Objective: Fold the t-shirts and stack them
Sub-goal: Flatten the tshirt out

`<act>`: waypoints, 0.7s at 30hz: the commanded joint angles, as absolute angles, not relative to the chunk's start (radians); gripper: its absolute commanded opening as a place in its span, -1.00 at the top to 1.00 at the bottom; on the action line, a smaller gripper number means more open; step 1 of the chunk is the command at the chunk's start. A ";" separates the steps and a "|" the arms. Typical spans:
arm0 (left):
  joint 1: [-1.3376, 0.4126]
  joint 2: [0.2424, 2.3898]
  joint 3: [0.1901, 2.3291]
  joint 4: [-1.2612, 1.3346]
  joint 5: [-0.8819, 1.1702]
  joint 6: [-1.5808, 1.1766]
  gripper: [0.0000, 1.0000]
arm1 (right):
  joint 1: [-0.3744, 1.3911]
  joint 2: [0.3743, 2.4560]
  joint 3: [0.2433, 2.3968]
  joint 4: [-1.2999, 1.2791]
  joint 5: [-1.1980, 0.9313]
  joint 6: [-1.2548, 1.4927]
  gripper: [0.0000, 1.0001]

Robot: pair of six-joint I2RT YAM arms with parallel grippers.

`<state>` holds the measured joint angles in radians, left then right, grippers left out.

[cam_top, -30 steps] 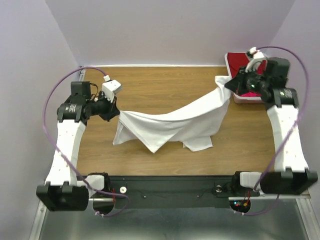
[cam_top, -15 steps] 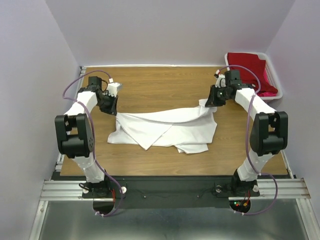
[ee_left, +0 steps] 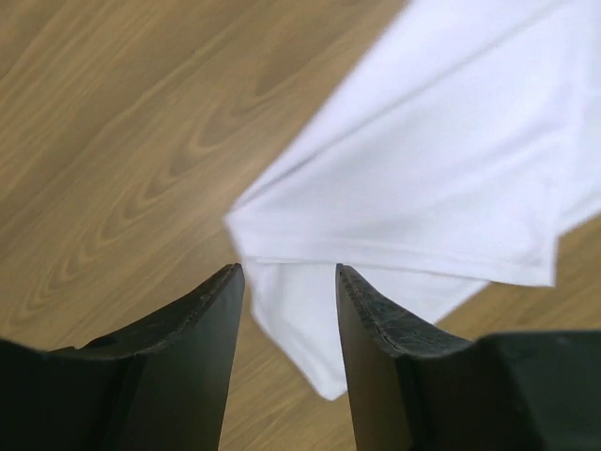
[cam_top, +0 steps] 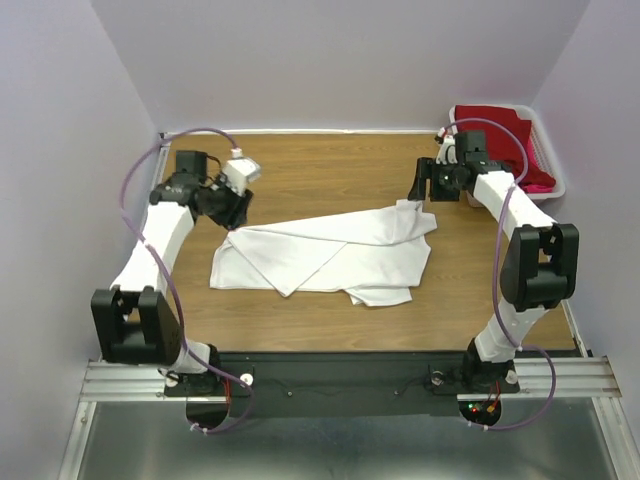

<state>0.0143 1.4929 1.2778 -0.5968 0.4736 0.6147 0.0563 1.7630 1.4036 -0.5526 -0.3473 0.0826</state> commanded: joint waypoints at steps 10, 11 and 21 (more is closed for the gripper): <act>-0.481 1.338 0.936 -0.594 0.385 0.594 0.02 | 0.046 1.905 1.549 -0.537 -0.341 0.020 -0.20; -0.506 1.342 0.919 -0.588 0.362 0.586 0.01 | 0.046 1.904 1.545 -0.537 -0.339 0.020 -0.20; -0.660 1.439 0.902 -0.519 0.250 0.511 -0.03 | 0.046 1.927 1.543 -0.540 -0.331 0.020 -0.20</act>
